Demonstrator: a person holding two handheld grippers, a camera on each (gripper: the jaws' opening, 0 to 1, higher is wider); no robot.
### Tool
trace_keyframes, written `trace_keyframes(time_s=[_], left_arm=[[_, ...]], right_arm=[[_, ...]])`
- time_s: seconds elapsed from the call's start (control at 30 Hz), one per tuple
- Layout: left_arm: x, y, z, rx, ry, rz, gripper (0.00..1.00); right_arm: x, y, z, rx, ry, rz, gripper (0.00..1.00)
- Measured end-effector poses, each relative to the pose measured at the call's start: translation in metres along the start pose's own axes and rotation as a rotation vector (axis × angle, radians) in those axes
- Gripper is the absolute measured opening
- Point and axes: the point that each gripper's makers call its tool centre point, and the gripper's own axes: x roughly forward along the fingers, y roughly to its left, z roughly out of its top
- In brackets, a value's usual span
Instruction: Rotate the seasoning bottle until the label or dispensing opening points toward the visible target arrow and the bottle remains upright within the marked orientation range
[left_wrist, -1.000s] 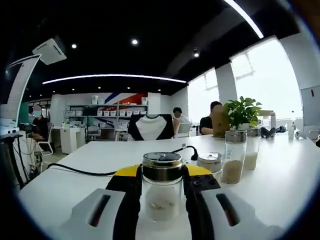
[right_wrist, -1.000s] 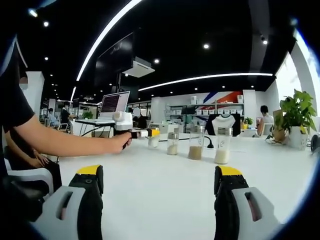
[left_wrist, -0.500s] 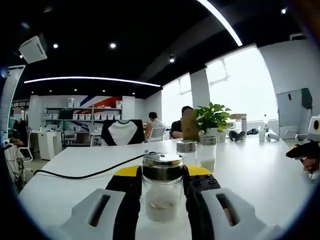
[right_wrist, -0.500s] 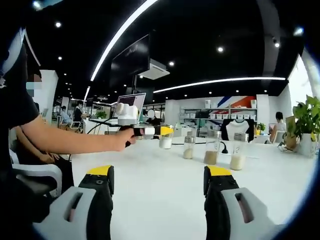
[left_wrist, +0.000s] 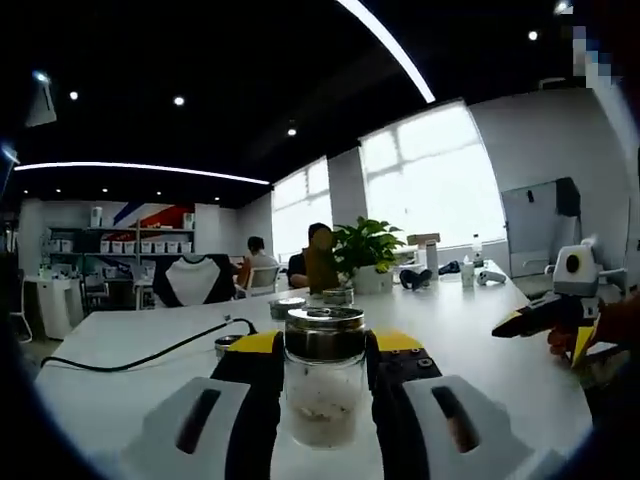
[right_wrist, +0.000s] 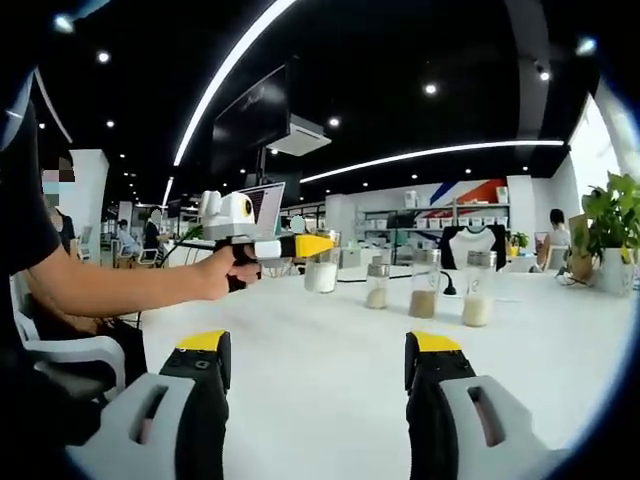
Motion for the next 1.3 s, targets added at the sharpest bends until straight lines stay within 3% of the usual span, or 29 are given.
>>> trace_keyframes(time_s=[0.2, 0.3, 0.4, 0.57, 0.77, 0.9, 1.3], left_arm=[[-0.008, -0.027, 0.005, -0.011, -0.022, -0.065, 0.34], [-0.013, -0.034, 0.009, -0.014, -0.048, -0.059, 0.34], [-0.017, -0.043, 0.01, -0.04, -0.054, -0.094, 0.34], [-0.022, -0.064, 0.005, -0.029, -0.034, -0.133, 0.34], [-0.028, -0.101, 0.006, -0.079, -0.034, -0.257, 0.34], [-0.033, -0.122, 0.013, -0.131, -0.069, -0.337, 0.34], [-0.045, -0.169, 0.014, -0.165, -0.069, -0.513, 0.34]], right_arm=[[0.004, 0.01, 0.0, -0.021, -0.005, 0.023, 0.68], [0.003, 0.017, 0.006, -0.029, -0.036, 0.047, 0.6], [0.003, 0.023, 0.012, -0.028, -0.059, 0.068, 0.52], [0.003, 0.028, 0.015, -0.026, -0.064, 0.084, 0.45], [0.003, 0.034, 0.018, 0.001, -0.078, 0.109, 0.39], [0.005, 0.038, 0.015, -0.007, -0.065, 0.119, 0.37], [0.009, 0.052, 0.012, -0.02, -0.061, 0.165, 0.36]])
